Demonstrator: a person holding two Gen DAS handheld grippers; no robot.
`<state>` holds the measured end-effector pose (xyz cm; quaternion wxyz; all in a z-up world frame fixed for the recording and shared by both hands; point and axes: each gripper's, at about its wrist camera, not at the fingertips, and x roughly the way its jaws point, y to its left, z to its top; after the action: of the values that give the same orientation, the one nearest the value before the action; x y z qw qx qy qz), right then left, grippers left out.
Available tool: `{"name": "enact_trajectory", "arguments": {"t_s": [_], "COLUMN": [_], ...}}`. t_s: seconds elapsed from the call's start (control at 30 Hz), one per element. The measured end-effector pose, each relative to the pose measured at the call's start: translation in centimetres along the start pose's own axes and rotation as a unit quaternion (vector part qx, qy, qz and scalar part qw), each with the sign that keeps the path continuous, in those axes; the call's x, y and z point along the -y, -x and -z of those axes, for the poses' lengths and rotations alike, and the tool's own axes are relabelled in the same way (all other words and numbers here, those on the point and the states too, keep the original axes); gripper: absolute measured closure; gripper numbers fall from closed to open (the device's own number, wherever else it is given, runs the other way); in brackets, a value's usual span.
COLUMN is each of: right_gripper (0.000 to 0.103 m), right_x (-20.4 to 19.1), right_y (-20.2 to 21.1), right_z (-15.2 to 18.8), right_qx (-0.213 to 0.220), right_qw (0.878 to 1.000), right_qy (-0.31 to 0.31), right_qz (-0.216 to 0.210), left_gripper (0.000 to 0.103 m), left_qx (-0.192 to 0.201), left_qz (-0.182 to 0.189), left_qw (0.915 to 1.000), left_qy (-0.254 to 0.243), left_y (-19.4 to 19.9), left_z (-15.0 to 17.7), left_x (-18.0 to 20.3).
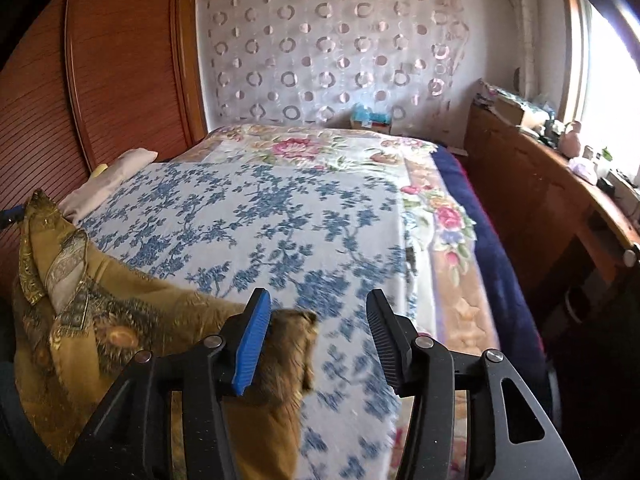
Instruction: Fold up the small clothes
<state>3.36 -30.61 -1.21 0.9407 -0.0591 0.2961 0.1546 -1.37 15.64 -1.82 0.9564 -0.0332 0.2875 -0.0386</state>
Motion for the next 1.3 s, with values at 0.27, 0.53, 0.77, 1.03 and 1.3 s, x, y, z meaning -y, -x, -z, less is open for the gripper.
{"name": "enact_trajectory", "arguments": {"t_s": [0.27, 0.53, 0.77, 1.03, 1.3], "right_gripper": [0.051, 0.044, 0.044, 0.040, 0.036], "right_x": [1.3, 1.3, 1.0, 1.0, 1.0], "right_y": [-2.0, -5.7, -6.7, -7.0, -8.2], "right_z": [0.3, 0.9, 0.7, 1.3, 1.7], "right_qx": [-0.008, -0.040, -0.050, -0.053, -0.080], "right_qw": [1.000, 0.999, 0.999, 0.999, 0.997], "right_qy": [0.017, 0.007, 0.003, 0.001, -0.004], "right_qz": [0.002, -0.001, -0.003, -0.002, 0.004], "left_gripper": [0.036, 0.036, 0.036, 0.036, 0.036], "left_qx": [-0.005, -0.045, -0.097, -0.144, -0.152], "left_qz": [-0.027, -0.023, 0.007, 0.028, 0.044], "left_qw": [0.9989, 0.9981, 0.9953, 0.9889, 0.9873], "left_qy": [0.039, 0.034, -0.003, -0.023, -0.004], "left_y": [0.9, -5.0, -8.9, -8.7, -9.5], "left_z": [1.0, -0.4, 0.2, 3.2, 2.7], "left_x": [-2.7, -3.3, 0.0, 1.9, 1.3]}}
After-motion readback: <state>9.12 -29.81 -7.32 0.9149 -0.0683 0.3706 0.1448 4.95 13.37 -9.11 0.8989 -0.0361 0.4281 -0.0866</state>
